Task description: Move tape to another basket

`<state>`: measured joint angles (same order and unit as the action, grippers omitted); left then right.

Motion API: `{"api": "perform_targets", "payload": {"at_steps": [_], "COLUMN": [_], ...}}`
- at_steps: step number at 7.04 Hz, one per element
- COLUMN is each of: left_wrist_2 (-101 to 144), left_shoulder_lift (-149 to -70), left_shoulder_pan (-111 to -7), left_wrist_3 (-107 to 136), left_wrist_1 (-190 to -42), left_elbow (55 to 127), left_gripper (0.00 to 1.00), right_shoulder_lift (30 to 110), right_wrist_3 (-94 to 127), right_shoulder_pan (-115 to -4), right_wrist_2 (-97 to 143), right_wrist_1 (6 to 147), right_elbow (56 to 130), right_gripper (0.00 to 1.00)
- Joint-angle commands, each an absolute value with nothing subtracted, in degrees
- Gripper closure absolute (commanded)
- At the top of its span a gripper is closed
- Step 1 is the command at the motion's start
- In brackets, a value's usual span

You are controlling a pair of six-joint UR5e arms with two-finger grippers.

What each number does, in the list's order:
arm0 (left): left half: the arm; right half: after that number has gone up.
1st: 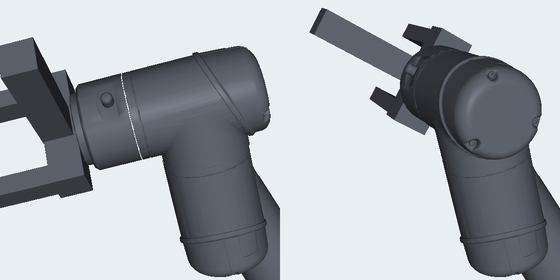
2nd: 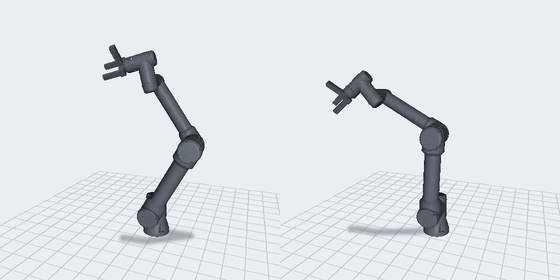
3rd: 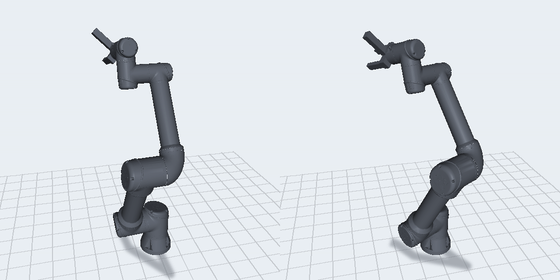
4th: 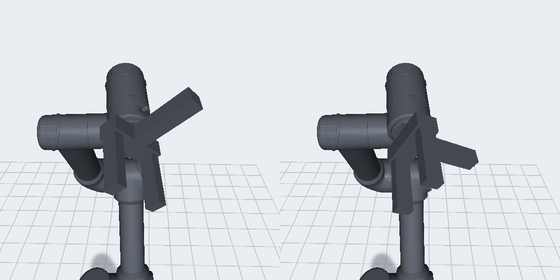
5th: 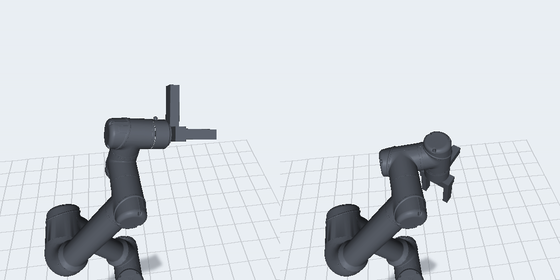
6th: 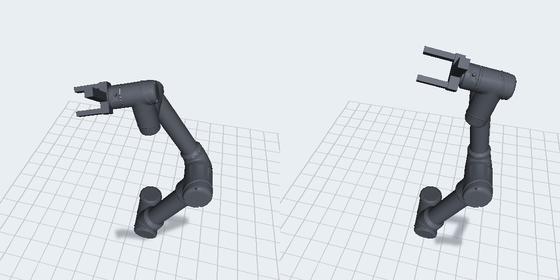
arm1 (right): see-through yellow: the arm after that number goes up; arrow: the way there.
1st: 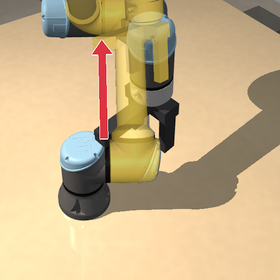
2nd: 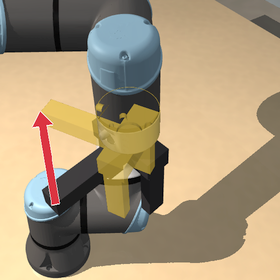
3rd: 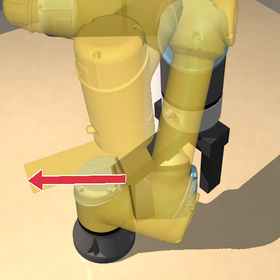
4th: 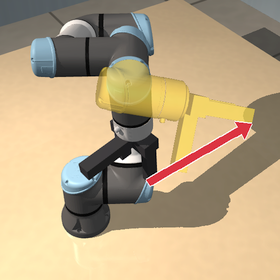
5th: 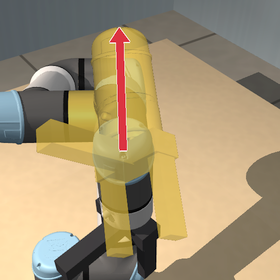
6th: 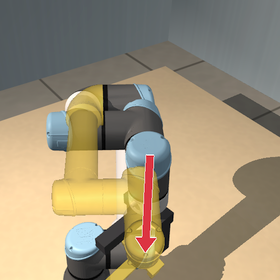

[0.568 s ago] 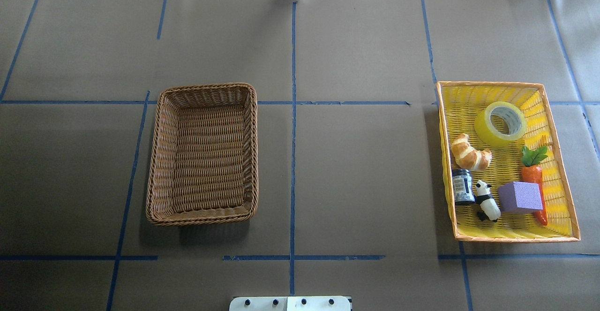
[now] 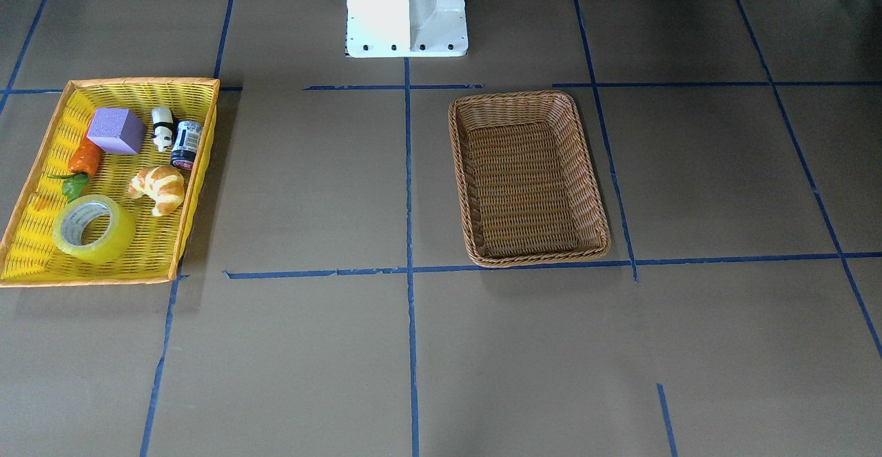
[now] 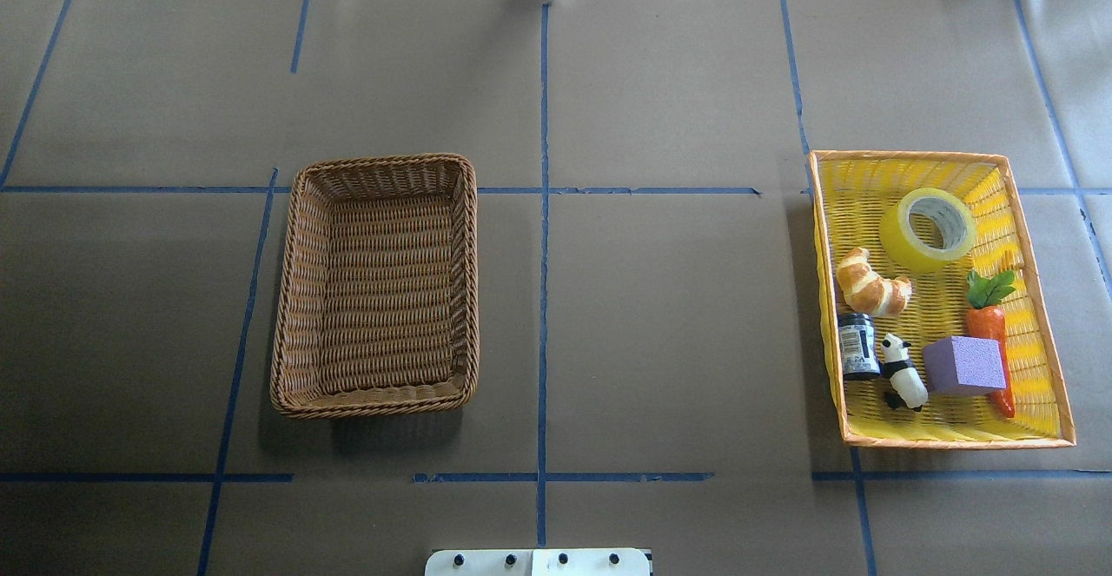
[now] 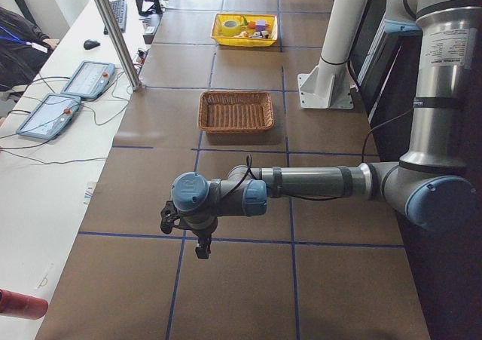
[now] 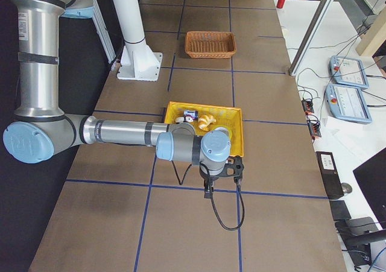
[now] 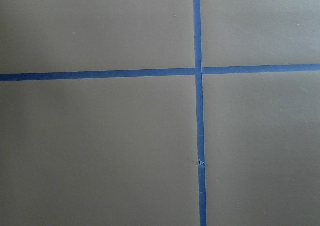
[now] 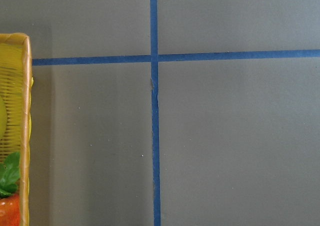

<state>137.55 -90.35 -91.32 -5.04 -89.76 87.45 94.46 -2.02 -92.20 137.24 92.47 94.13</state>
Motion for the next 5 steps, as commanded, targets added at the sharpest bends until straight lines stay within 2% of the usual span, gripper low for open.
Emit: {"api": "perform_targets", "payload": {"at_steps": [1,3,5], "left_wrist_2": [137.6,137.7,137.7], "left_shoulder_lift": [-90.4,-90.4,-90.3], "left_shoulder_pan": [-91.3,-91.3,-91.3], "left_wrist_3": [-4.9,-4.9,-4.9], "left_wrist_1": [-89.9,-89.9,-89.9], "left_elbow": [87.5,87.8,87.9], "left_gripper": [0.0,0.0,0.0], "right_shoulder_lift": [94.3,93.5,92.3], "right_wrist_3": [-1.9,-1.7,-1.1], "right_shoulder_pan": [-92.2,-92.1,-88.5], "right_wrist_2": [137.1,137.1,137.0], "right_wrist_1": [92.5,92.5,92.9], "right_elbow": [94.2,95.4,101.4], "right_gripper": [0.0,0.0,0.0]}}
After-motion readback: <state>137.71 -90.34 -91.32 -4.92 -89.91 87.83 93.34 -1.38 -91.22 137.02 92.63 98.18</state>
